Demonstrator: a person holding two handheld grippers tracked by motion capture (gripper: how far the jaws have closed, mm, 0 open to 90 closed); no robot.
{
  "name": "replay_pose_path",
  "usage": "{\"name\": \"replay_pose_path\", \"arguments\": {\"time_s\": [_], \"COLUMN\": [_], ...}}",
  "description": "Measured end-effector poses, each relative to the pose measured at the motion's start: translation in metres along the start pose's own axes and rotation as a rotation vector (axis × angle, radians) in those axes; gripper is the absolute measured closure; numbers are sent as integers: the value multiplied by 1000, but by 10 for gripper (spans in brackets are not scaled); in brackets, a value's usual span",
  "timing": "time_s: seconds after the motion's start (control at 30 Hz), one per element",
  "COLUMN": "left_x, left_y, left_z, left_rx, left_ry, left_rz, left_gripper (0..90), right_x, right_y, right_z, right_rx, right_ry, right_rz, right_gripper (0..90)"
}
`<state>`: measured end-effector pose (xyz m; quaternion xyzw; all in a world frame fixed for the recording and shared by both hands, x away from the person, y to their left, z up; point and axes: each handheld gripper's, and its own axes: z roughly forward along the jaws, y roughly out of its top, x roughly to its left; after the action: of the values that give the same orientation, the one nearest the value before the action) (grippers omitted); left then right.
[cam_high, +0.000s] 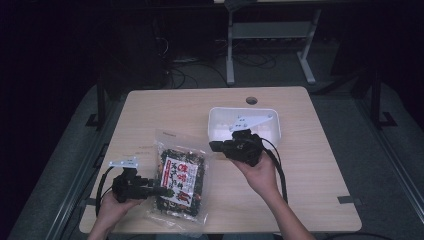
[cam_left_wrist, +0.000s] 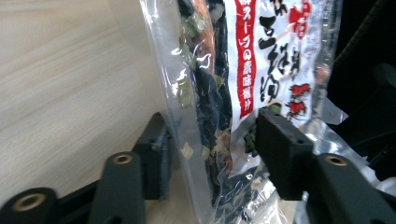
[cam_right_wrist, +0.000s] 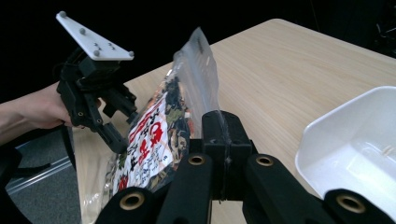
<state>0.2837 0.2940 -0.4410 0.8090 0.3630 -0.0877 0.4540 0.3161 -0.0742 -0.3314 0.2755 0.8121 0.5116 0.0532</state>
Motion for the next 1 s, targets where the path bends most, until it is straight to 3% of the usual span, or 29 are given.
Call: {"name": "replay_pose_path", "arguments": {"time_s": [0.27,0.3,0.43,0.53,0.63,0.67,0.8,0.9,1.0], "left_x": [-11,-15,-19,-20,-21,-22,-23,-24,-25], "left_y": [4,5,7,7,8,8,8,8,9], "left_z": [2,3,6,7,7,7,7,7,8], "left_rx": [-27,-24,-12,-11,-7,-6,-9,-10,-6], "left_ry": [-24,-15,-12,-12,-7,-4,-5,-4,-6], "left_rz": [63,92,113,118,127,132,142,146,156], "left_gripper": [692,698,708,712,715,714,715,715,715], "right_x": [-2,-3,-7,-9,-15,-17,-21,-21,-21], "right_y": [3,3,3,2,0,-1,-4,-7,-10], "right_z": [-11,-13,-17,-18,-11,-10,1,8,17], "right_rx": [-32,-36,-35,-28,12,14,57,82,99], "right_ry": [-18,-17,-5,6,17,28,67,73,118], "right_rz": [0,3,9,9,13,20,39,40,50], "right_gripper": [900,900,893,828,625,599,529,520,521]}}
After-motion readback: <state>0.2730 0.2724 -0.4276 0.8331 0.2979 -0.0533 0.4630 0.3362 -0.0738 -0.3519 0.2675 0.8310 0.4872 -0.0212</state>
